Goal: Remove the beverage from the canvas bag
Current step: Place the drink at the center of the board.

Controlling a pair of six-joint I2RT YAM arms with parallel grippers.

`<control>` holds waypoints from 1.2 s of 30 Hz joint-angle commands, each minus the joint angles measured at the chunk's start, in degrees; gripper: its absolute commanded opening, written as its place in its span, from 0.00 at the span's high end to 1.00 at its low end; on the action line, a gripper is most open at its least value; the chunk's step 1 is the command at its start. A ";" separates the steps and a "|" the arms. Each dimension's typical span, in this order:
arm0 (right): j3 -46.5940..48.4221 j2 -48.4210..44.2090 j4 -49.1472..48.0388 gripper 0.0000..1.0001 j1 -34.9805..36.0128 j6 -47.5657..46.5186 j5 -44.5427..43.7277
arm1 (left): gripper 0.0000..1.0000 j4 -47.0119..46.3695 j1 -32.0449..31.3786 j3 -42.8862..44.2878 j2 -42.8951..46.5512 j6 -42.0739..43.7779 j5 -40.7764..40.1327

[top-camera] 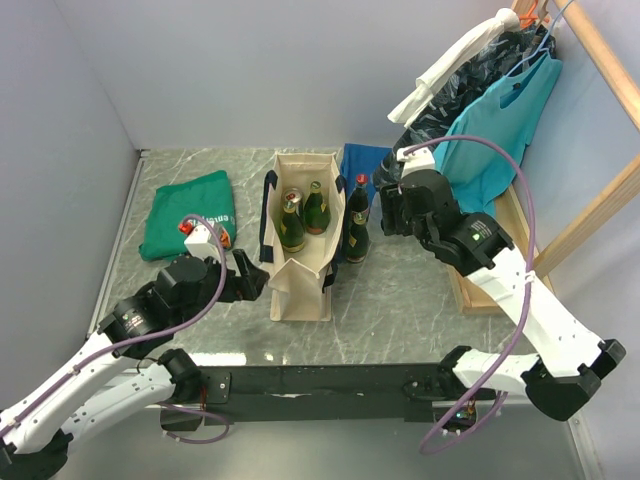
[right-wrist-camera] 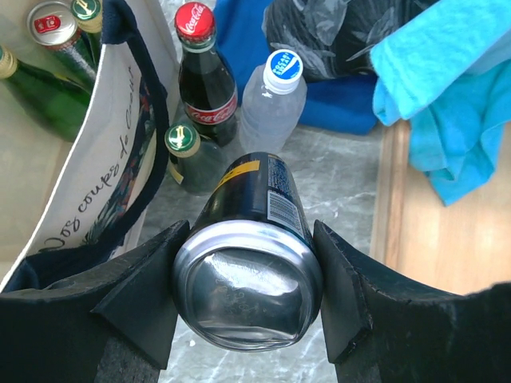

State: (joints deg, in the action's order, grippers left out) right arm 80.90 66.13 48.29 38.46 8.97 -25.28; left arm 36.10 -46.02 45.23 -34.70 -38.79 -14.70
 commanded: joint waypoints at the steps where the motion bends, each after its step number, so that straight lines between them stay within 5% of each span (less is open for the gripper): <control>1: -0.39 -0.12 -8.65 1.00 -1.89 0.87 1.89 | 0.04 0.73 -0.30 0.47 0.42 -1.03 -1.91; 36: -11.65 7.08 -18.59 1.00 -7.87 3.51 5.86 | 0.04 0.55 -0.30 0.47 -0.02 -0.94 -2.00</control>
State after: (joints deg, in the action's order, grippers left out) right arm 68.99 74.76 37.65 31.22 12.21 -16.88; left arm 37.21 -46.02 45.23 -34.72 -38.87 -15.53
